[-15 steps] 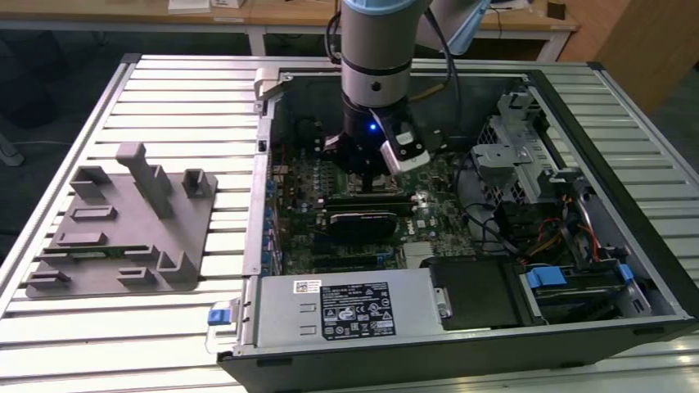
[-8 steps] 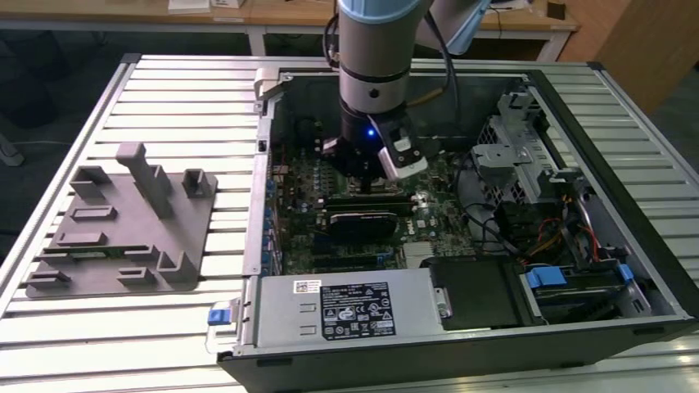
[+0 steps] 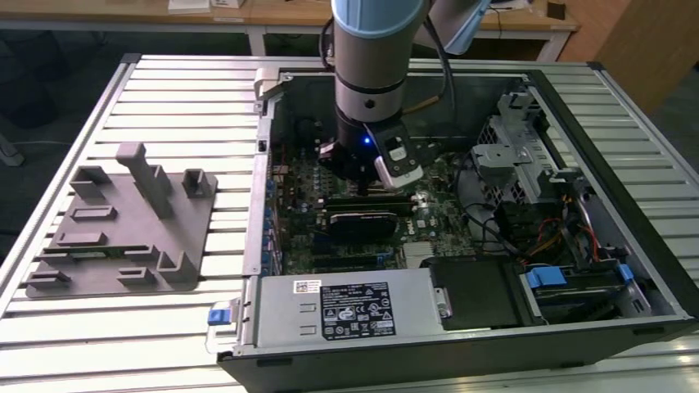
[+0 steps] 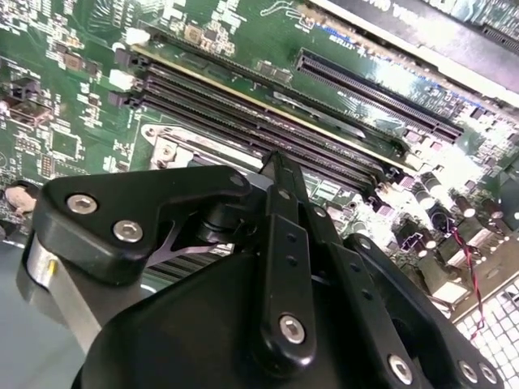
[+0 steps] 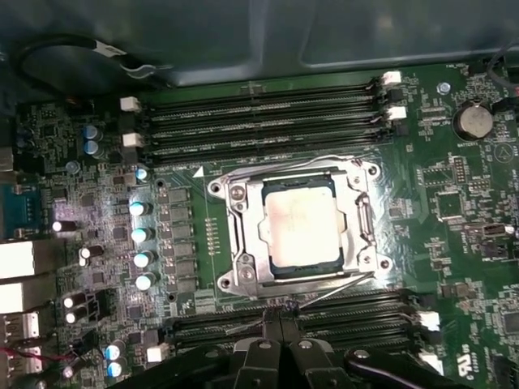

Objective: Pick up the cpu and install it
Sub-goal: 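Install the second cpu locking lever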

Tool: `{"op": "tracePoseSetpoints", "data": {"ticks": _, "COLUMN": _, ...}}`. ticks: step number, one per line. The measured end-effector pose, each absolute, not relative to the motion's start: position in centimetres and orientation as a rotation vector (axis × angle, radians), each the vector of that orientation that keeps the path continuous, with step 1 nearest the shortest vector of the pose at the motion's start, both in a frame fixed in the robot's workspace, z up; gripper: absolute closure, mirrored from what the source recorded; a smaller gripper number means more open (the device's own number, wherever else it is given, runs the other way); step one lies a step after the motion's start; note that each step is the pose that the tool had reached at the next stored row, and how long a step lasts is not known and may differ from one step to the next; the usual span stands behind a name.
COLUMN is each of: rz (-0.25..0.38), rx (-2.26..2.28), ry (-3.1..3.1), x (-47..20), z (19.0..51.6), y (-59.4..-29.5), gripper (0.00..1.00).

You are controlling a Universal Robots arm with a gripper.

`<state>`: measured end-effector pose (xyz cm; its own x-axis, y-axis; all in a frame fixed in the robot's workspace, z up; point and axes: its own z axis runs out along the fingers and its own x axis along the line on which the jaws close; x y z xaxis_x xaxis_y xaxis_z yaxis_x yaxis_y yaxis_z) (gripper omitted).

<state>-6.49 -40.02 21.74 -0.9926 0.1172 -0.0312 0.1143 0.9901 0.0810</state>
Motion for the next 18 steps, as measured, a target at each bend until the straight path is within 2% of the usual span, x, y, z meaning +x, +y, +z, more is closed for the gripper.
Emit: {"op": "tracePoseSetpoints", "data": {"ticks": 18, "rz": 0.244, "rx": 0.183, "ry": 3.095, "x": -7.8, "z": 20.2, "y": -40.1, "gripper": 0.89}}
